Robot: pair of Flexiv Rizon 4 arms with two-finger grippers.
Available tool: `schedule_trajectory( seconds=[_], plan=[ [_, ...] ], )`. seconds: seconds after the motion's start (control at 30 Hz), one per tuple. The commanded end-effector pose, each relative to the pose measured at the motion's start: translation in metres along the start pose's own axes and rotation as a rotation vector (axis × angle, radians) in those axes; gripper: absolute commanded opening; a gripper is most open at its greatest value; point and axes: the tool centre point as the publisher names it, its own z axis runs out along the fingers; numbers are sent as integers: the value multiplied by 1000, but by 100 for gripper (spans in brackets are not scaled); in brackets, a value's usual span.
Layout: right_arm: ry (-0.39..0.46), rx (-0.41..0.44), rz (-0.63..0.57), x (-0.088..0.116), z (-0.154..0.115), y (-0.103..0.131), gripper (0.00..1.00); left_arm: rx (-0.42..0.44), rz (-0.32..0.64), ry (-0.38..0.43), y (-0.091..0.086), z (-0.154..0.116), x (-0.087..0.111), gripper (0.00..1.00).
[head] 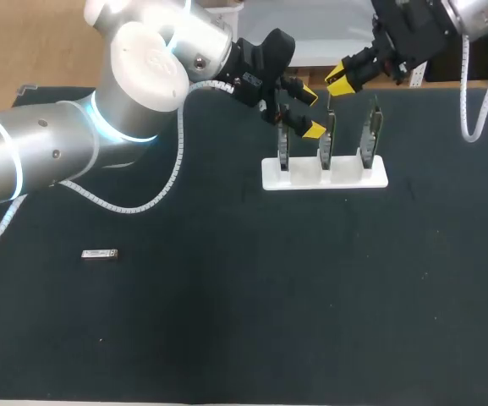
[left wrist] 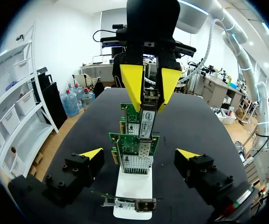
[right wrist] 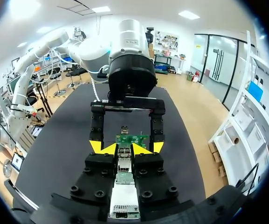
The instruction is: Pick up the optical module with the left hand, and insert it into the network port with the right hand.
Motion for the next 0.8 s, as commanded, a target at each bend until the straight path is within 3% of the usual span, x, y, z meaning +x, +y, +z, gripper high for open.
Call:
schedule_trajectory(
  seconds=[0.03, 0.43, 0.8],
  plan=[
    [0, -1, 5, 2, 1, 0, 0, -1, -2, 4, -1, -1, -1, 100],
    [8, -12, 15, 6, 5, 2, 0, -1, -2, 4, -1, -1, -1, 100],
    [17, 19, -21, -3, -2, 3, 0, -1, -2, 4, -1, -1, -1, 100]
  ],
)
